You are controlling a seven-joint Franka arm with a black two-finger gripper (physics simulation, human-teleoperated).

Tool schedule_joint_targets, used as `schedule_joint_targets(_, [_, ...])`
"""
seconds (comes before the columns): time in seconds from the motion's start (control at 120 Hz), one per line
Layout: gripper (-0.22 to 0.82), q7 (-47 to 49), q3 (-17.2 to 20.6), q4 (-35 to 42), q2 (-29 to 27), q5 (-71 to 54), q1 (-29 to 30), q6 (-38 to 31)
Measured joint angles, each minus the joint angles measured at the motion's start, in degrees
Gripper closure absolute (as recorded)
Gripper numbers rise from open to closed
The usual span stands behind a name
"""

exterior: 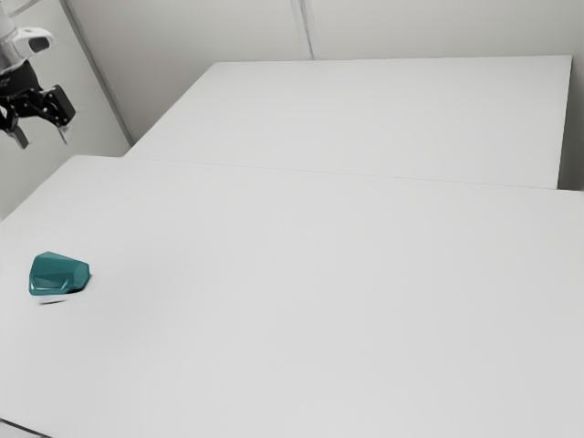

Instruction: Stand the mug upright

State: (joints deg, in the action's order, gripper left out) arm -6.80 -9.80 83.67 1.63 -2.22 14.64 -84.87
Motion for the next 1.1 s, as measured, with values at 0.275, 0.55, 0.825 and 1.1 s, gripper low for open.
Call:
schedule_joint_targets(0.275, [0.02,-7.3,-3.2,4.5,0.8,5.2,5.9,-3.1])
schedule_joint_targets(0.55, [0.02,-18.1,-3.2,10.4,4.5,14.1,17.7,-11.6])
schedule_joint_targets(0.825, [0.02,-30.7,-3.0,14.1,7.6,23.3,26.2,-16.6])
schedule_joint_targets(1.1, [0.02,-45.4,-2.7,13.3,13.1,32.5,32.9,-18.0])
